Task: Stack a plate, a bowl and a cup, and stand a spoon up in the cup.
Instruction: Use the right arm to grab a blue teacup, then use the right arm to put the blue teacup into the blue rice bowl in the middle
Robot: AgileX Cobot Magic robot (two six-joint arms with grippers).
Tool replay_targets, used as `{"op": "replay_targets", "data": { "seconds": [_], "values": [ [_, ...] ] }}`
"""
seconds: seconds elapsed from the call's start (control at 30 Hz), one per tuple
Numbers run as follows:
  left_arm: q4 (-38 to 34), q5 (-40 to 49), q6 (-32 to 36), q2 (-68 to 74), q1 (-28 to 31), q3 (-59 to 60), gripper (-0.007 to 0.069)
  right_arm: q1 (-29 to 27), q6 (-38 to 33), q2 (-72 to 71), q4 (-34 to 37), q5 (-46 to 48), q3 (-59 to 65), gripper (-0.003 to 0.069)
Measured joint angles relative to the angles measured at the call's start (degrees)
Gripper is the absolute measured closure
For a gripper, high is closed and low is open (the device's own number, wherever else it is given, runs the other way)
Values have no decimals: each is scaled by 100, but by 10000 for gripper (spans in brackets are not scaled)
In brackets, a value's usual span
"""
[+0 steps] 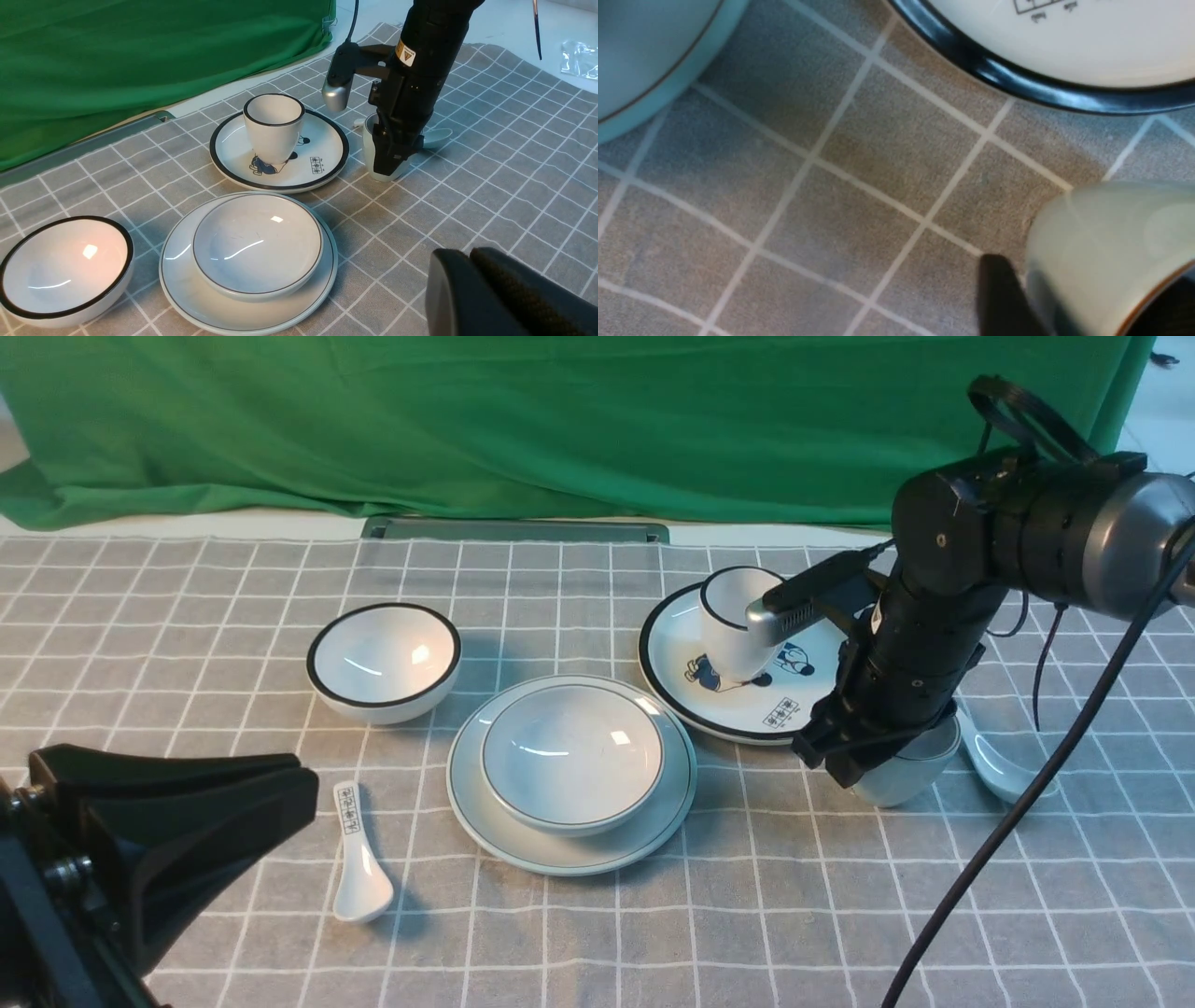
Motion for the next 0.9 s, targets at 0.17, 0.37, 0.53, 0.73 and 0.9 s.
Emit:
{"op": "replay_targets", "data": {
  "seconds": [0.17,0.37,0.53,0.73,0.9],
  "values": [
    [0,0,0,0,0,0,607,14,-7,-15,-4,87,0,578],
    [-28,-45,0,0,0,0,607,480,140,-450,-44,670,-350,578],
    [-247,-364,17,0,0,0,607,1466,198,-693,-15,693,-1192,578],
    [-659,-602,334,0,0,0,607,2126,194,-43,69,739,-2033,578],
    [-744,-548,459,0,0,0,607,2180,199,633,69,827,-2447,578]
  ]
}}
